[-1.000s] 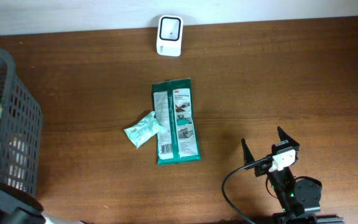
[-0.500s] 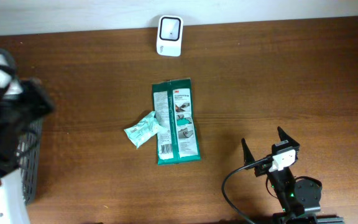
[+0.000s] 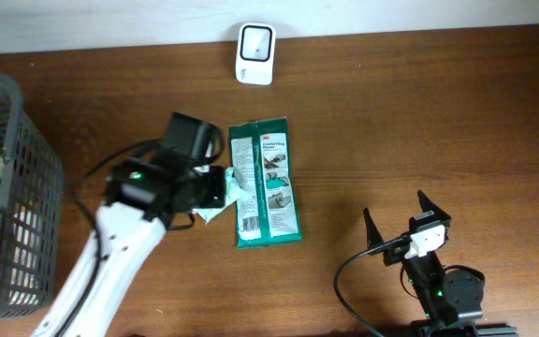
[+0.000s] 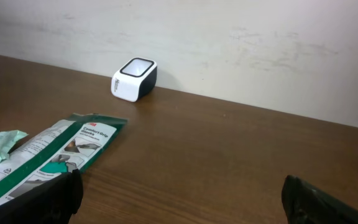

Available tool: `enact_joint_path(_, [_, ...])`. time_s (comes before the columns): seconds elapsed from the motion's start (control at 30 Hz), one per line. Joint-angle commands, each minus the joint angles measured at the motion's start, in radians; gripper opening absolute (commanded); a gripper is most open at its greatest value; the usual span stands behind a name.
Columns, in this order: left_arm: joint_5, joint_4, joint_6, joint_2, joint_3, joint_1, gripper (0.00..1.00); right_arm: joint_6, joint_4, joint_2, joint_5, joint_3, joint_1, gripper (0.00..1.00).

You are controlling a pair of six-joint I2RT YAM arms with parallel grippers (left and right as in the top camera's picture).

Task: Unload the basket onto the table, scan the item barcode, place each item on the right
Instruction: 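Place the orange snack packet on the table near the mint packet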

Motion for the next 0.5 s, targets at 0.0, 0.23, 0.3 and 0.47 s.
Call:
enact_joint_path(0.0, [-0.026, 0.053, -0.017, 0.074, -0.070, -0.048, 0.00, 0.004, -0.003, -0.008, 0.004, -0.005, 0.006, 0.98])
enact_joint_path(0.23, [-0.061, 0.129, -0.055, 0.304, -0.111, -0.098, 0.00, 0.004, -0.003, -0.008, 0.004, -0.005, 0.006, 0.98])
enact_joint_path(0.3, [-0.060, 0.143, -0.063, 0.340, -0.111, -0.099, 0.00, 0.004, -0.003, -0.008, 0.004, -0.005, 0.006, 0.98])
enact_joint_path(0.47, [-0.060, 0.181, -0.066, 0.364, -0.111, -0.099, 0.15, 0.004, -0.003, -0.008, 0.004, -0.005, 0.006, 0.98])
